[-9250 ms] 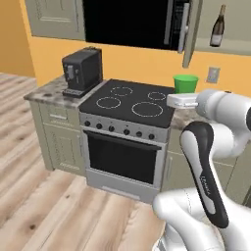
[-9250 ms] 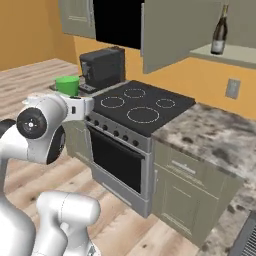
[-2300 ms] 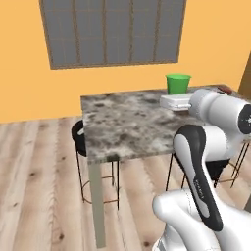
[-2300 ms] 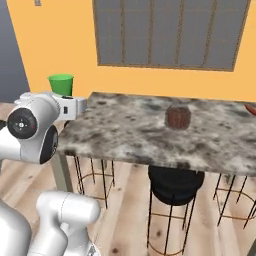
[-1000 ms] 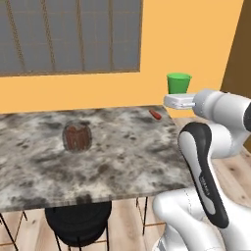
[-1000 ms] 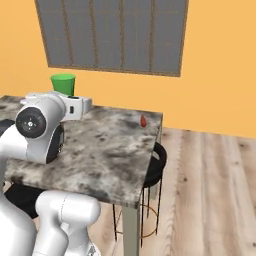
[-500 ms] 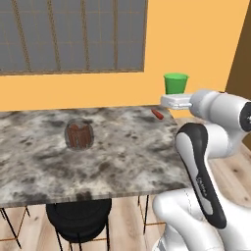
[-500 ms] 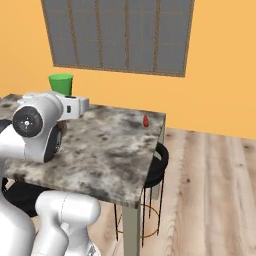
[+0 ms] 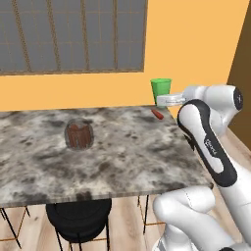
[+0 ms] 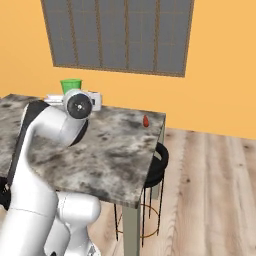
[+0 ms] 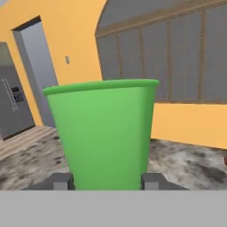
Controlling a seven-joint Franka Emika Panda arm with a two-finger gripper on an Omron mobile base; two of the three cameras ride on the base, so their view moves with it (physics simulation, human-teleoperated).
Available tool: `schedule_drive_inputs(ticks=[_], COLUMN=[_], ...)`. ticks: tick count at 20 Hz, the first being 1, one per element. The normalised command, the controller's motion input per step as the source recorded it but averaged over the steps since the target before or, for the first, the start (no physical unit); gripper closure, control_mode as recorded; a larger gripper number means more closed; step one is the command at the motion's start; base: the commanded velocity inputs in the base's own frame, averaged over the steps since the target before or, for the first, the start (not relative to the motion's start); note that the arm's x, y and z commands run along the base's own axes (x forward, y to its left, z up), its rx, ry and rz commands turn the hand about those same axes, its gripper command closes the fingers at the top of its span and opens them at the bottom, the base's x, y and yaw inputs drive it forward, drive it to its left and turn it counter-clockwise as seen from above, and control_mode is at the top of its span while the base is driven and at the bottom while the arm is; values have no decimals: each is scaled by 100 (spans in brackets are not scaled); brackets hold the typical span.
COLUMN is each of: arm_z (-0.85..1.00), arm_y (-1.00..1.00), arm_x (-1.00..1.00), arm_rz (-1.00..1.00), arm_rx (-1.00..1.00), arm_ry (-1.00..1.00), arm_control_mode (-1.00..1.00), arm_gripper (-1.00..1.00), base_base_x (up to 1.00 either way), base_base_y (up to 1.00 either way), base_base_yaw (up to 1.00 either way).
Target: Open the cabinet directly in front. Then move the wine and the cup to the dining counter with the jar on it.
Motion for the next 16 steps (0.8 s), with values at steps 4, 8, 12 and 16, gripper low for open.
schedule_drive_inputs(ticks=[4,8,12,16], arm_z=[-48,-9,-41,-53], arm_y=[8,8,6,16], arm_x=[43,1,-5,-10], arm_rz=[39,14,0,1], arm_rx=[0,4,0,0], arm_ry=[12,0,0,0], arm_control_mode=[-100,-100,-100,-100], arm_gripper=[100,100,100,100], base_base_x=[0,0,0,0], base_base_y=[0,0,0,0], base_base_yaw=[0,0,0,0])
